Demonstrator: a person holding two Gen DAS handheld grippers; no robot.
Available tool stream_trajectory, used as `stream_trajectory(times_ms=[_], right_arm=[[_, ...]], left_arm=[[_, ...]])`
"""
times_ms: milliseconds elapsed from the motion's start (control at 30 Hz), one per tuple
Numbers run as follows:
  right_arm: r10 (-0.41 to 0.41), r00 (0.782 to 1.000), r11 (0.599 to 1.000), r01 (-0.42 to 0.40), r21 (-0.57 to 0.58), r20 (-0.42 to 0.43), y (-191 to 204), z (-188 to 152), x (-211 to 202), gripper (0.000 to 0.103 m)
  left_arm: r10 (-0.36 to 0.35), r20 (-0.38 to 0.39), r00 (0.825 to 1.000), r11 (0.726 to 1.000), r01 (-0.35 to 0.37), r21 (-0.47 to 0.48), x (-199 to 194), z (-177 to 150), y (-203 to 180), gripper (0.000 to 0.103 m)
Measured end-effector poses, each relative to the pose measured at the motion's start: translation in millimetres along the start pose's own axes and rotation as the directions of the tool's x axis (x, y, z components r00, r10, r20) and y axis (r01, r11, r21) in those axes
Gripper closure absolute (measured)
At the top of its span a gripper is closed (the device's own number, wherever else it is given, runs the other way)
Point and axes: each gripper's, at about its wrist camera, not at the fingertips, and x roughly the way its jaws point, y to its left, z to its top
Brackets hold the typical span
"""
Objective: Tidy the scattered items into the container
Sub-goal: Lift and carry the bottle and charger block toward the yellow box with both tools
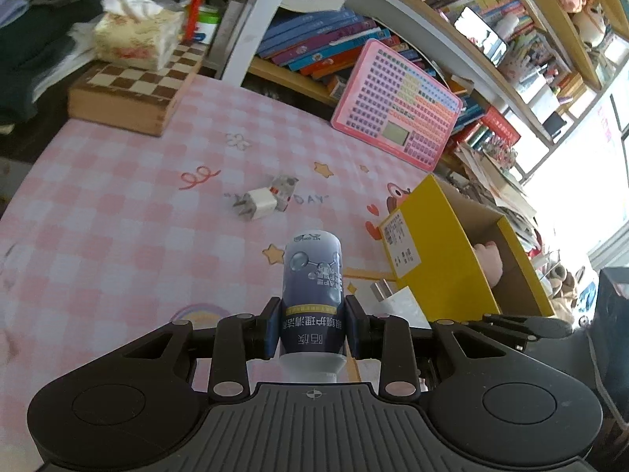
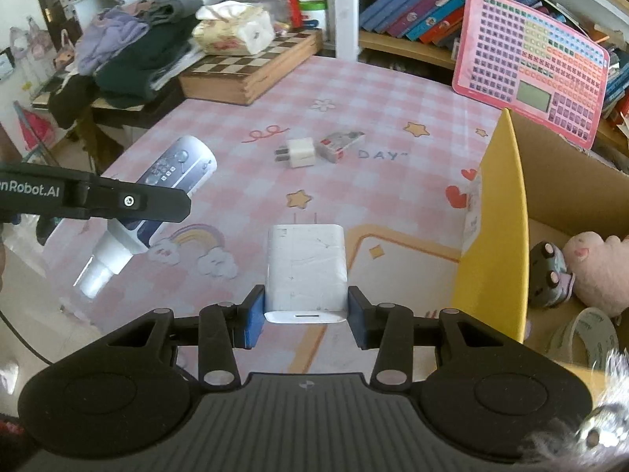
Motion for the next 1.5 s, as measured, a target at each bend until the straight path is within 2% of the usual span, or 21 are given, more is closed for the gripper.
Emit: stream_trajectory(times_ms=[167,400,733,1167,1500], right_arm=[[0.008,1.0,1.0,-0.007,-0.015,0.016,17.5,-11.3,-13.0,0.062],[0.001,0.999,1.0,-0.002,0.006,0.05,32.6,-29.7,-38.8,0.063],[-0.033,0.997,0.999,0.03,0.039,0.068,50.9,-56.3,-62.0,0.062],[-0.074,0.995,0.995,0.069,0.067,0.069,56.9,-78.7,-82.3,0.063],[-0.119,0.992,0.985,0.111,0.13,0.052,41.6,-96.0,-96.6,0.063]], left_arm=[[-0.006,0.019,1.0,1.0,0.006,-0.003,-19.9,-13.9,0.1,0.072],[-0.072,0.037,0.997,0.996,0.074,-0.056,-45.1,-35.0,0.2,0.072],[-0.106,0.03,0.994,0.994,0.107,-0.013,-65.5,-59.4,-9.4,0.072],[-0.15,0.009,0.989,0.989,0.15,0.007,-72.7,-77.6,-19.5,0.072],[-0.186,-0.022,0.982,0.982,0.186,0.026,-66.3,-84.5,-34.0,0.072]])
